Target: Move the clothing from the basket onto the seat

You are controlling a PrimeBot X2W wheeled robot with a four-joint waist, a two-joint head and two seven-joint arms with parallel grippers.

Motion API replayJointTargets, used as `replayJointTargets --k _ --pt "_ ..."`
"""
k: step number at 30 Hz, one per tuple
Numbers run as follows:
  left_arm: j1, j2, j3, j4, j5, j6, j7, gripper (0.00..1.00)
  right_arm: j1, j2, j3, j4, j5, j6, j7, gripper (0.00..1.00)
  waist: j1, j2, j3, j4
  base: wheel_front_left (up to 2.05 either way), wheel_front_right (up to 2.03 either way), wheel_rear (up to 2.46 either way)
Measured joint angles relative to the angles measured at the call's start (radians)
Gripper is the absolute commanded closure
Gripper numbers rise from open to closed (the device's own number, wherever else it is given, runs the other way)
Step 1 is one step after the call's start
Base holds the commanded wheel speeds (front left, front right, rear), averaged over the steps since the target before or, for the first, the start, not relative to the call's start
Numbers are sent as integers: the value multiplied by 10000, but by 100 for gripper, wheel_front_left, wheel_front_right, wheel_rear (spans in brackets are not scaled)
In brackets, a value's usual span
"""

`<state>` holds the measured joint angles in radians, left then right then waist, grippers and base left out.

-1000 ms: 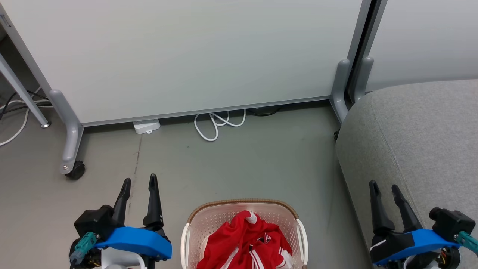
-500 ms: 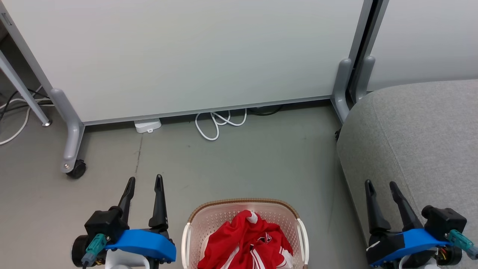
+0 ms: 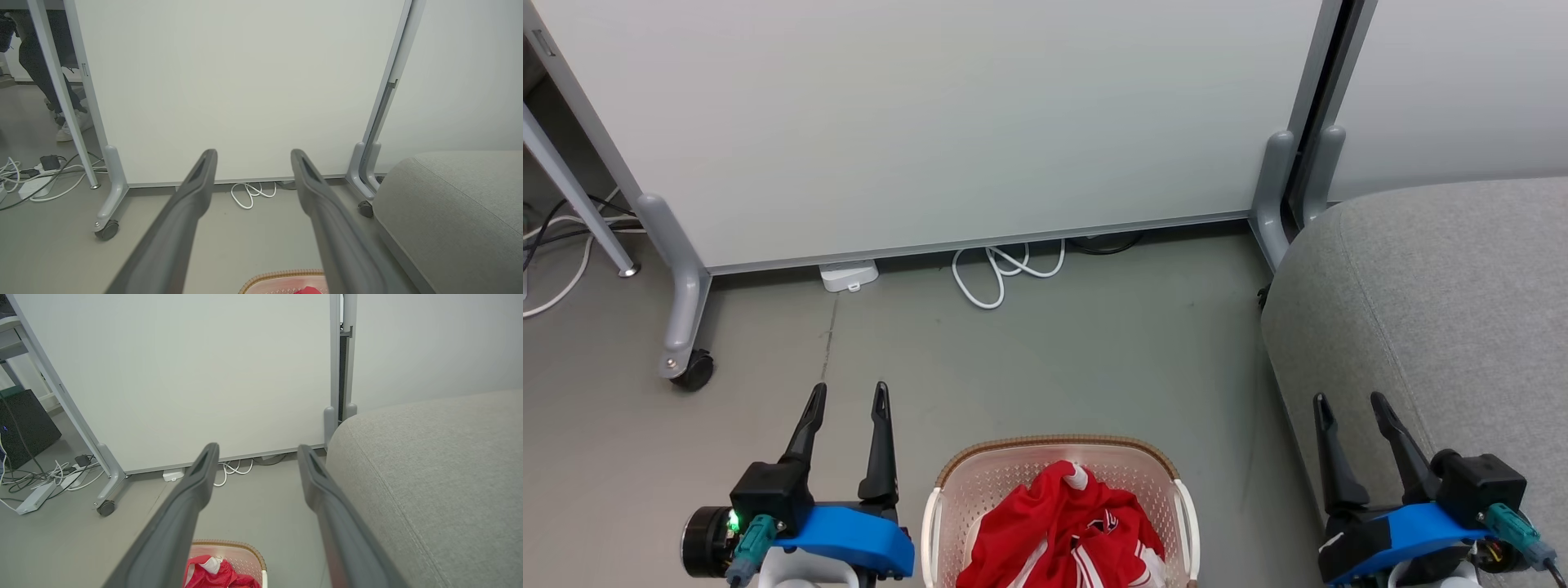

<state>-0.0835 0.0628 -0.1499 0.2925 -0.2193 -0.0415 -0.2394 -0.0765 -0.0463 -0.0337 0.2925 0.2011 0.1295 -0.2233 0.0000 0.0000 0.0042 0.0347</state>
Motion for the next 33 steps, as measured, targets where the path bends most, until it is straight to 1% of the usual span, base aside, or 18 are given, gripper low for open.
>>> replayJointTargets --k 14,27,33 --pt "-9 -59 -56 10 980 10 -222 0 -39 -10 86 61 -941 10 -245 0 0 0 14 26 0 0 0" --pt "-6 -94 -38 2 989 6 -222 0 -68 -12 107 88 -934 12 -247 0 0 0 41 -4 0 0 0" --pt "20 -105 65 50 949 -21 -224 0 -192 -15 387 71 -846 10 -247 0 0 0 153 -279 0 0 0"
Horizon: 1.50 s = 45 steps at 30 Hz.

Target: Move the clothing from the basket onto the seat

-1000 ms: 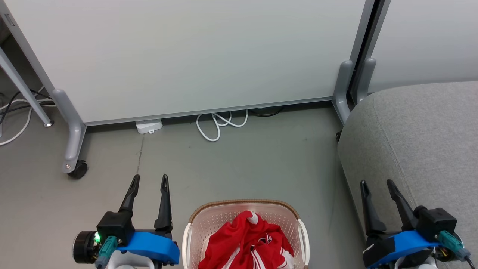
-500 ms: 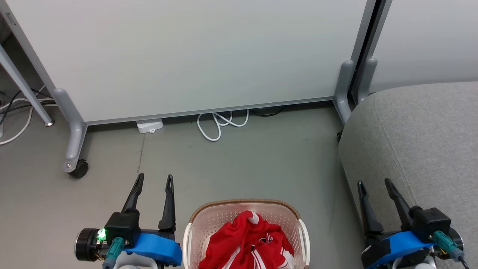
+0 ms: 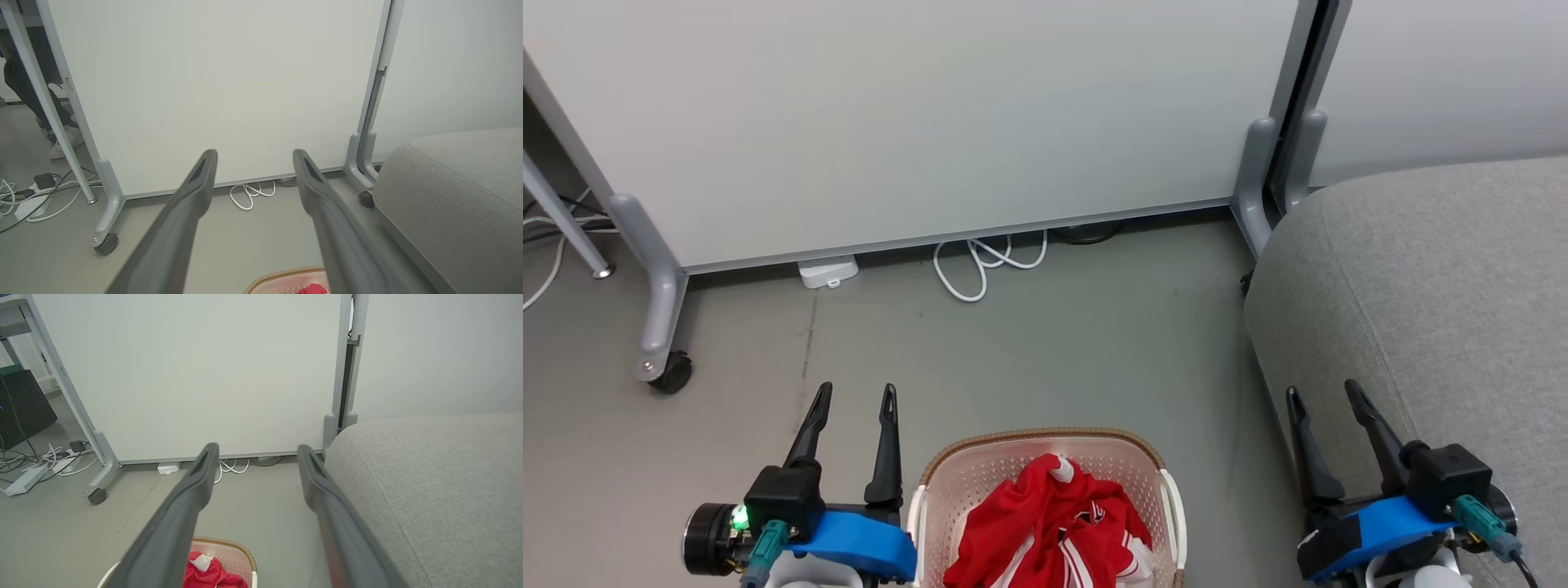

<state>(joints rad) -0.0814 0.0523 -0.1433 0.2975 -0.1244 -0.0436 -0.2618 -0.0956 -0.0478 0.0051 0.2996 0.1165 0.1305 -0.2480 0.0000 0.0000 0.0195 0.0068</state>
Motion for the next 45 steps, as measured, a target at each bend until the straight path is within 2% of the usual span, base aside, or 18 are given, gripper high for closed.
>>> replayJointTargets --k 8,17,24,33,42,45 --pt "-38 -8 153 541 -65 -13 -12 0 -557 -10 926 -290 82 0 13 0 0 0 494 -884 0 0 0" --pt "-978 88 401 1804 -52 -119 -12 0 -1385 -21 1783 -719 454 2 -2 0 1 0 1988 -2094 0 0 0" --pt "-1920 422 623 3279 -107 -313 -10 0 -1811 -27 2109 -851 832 2 -104 0 1 0 3364 -3104 0 0 0" --pt "-3349 1143 667 5365 -136 -412 128 0 -2045 -31 2140 -1335 1524 2 -134 0 3 0 5002 -4212 0 0 0" --pt "-4104 1670 851 6679 -247 -144 314 0 -2046 -31 2109 -1937 1881 2 -142 0 2 0 6297 -4902 0 0 0" --pt "-4433 1969 884 7047 -222 192 428 0 -2046 -29 2107 -2052 2065 2 -142 0 2 0 6778 -5048 0 0 0"
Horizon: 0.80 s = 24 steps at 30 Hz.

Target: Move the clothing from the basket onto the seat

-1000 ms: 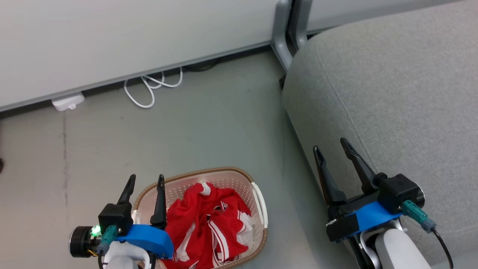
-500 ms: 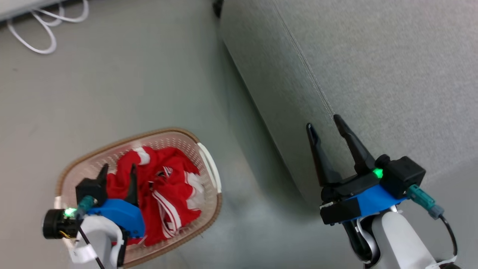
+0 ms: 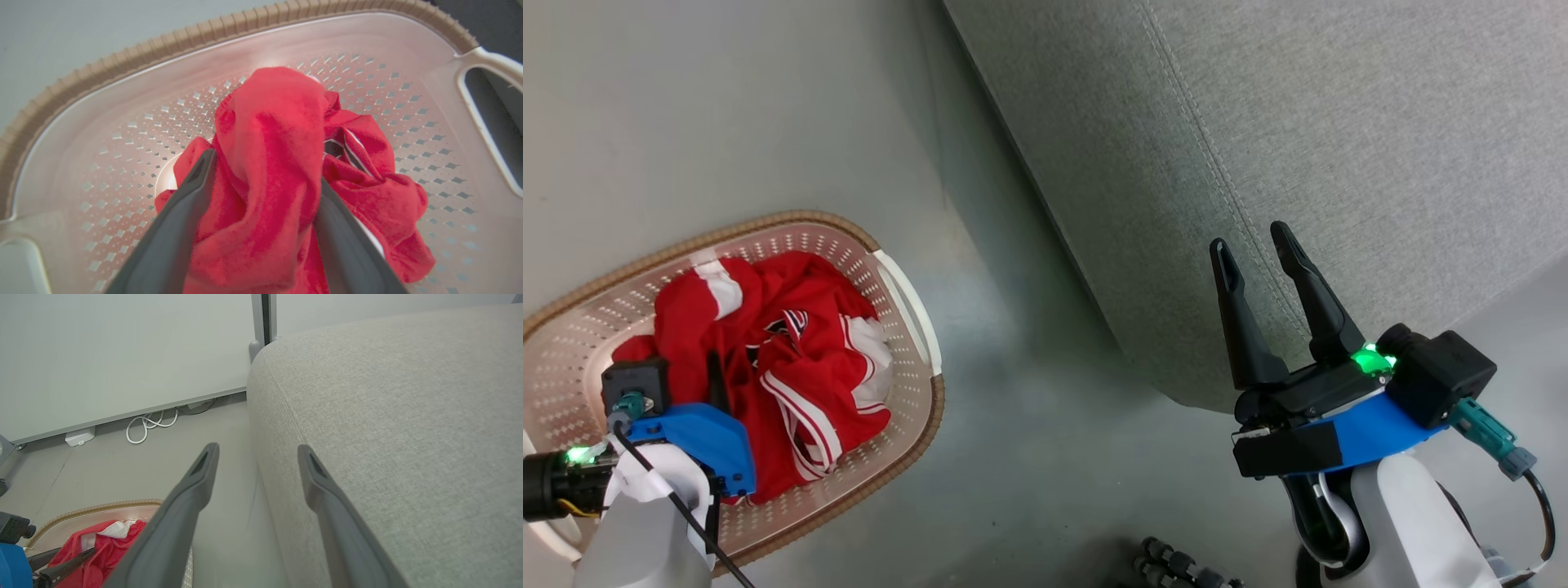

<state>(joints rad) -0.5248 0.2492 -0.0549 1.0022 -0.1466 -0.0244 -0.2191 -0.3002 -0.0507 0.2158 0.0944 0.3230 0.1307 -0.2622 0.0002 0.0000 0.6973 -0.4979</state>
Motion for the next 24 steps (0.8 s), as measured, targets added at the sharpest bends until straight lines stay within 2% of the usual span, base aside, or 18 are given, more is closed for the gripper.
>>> replayJointTargets --k 5,11,13,14,24 --pt "-174 77 29 583 -19 249 410 0 19 2 -31 -58 155 0 0 0 -1 0 251 -80 0 0 0" --pt "-369 128 -15 917 -61 282 410 0 29 2 -92 -67 219 0 0 0 0 0 208 -115 0 0 0" --pt "-407 140 -17 1035 -148 240 368 60 29 2 -102 -69 219 0 0 0 -1 0 186 -126 0 0 0" --pt "-437 140 -23 1091 -173 217 353 100 29 2 -102 -69 219 0 0 0 -1 0 177 -130 0 0 0" --pt "-668 128 -159 1486 -307 -73 12 100 2 2 12 -31 215 0 0 0 -1 0 85 -134 0 0 0"
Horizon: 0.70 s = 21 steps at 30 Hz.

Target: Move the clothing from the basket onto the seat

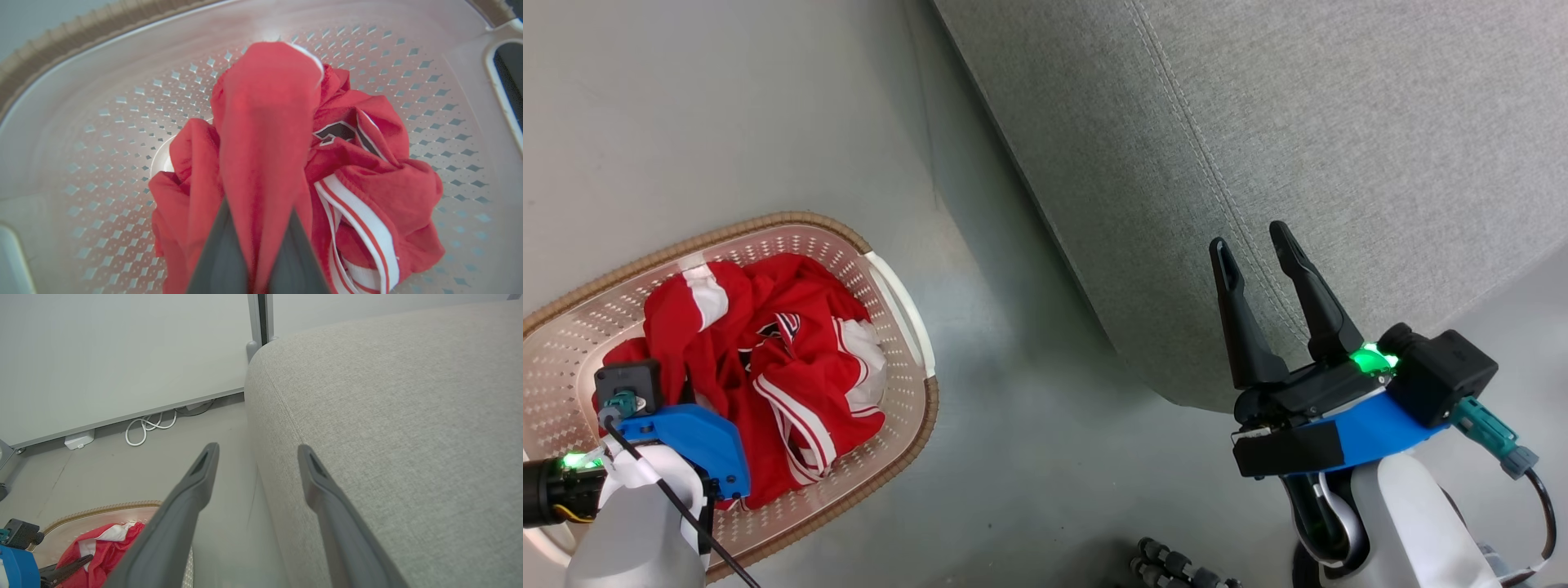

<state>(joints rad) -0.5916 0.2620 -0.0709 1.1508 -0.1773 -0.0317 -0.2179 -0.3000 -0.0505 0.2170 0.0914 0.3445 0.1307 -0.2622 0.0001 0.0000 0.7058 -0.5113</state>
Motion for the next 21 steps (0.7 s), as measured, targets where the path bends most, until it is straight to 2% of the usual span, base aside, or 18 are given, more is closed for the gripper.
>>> replayJointTargets --k 5,11,21 --pt "-32 -29 -63 128 -79 -46 -190 100 -120 0 77 130 -104 0 0 0 0 0 -157 26 0 0 0" --pt "-104 -405 -251 230 -82 -186 -324 100 -241 4 -27 370 -569 0 -2 0 -1 0 -626 373 0 0 0" --pt "-50 -1432 -851 -84 -81 -757 -435 100 -123 15 -284 965 -1603 0 -2 0 -1 0 -2200 1230 0 0 0"
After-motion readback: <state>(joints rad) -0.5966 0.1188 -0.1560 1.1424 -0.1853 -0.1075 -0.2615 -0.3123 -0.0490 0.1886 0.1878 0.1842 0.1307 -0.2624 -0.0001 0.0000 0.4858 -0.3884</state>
